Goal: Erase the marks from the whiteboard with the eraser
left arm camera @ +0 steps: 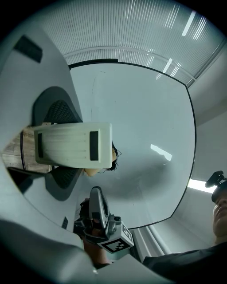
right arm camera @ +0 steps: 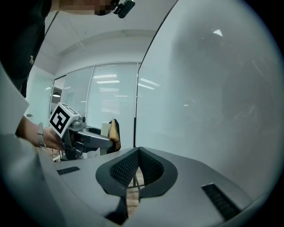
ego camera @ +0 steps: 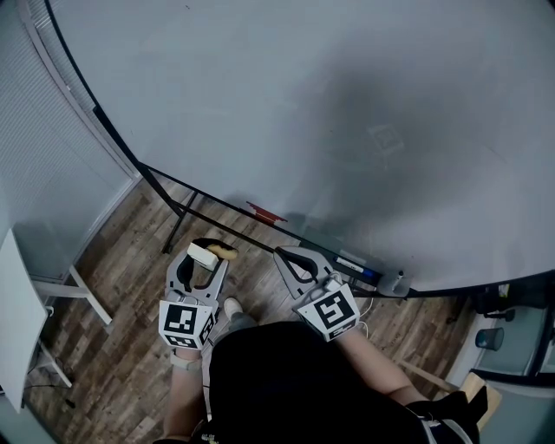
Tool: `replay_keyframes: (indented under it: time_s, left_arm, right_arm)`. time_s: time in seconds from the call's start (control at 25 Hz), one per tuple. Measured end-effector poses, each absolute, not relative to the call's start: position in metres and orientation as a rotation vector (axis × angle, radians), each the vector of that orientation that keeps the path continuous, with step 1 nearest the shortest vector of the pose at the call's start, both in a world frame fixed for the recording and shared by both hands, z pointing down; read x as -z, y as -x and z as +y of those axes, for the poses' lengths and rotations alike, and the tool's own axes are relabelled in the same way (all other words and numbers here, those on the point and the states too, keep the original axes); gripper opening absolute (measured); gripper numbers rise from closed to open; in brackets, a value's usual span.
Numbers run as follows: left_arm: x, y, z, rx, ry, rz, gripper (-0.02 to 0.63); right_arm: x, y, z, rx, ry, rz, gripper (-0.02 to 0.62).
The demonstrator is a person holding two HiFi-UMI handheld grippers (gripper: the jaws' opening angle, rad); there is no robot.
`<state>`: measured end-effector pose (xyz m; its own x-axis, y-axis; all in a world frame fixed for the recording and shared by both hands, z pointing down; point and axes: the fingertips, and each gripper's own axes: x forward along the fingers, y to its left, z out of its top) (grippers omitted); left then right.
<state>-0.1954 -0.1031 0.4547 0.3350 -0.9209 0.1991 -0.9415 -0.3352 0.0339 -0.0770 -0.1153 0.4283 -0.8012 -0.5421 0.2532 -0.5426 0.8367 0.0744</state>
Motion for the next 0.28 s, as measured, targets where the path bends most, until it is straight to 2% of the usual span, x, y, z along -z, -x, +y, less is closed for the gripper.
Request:
replay_keyframes:
  time_s: [0.28]
  left_arm:
    - [-0.4562, 0.1936, -0.1039, -0.220, -2.453, -1.713, 0.265]
  right_arm:
    - [-0.4315, 0.0768, -0.1159, 0.005, -0.820, -2.746, 0.026]
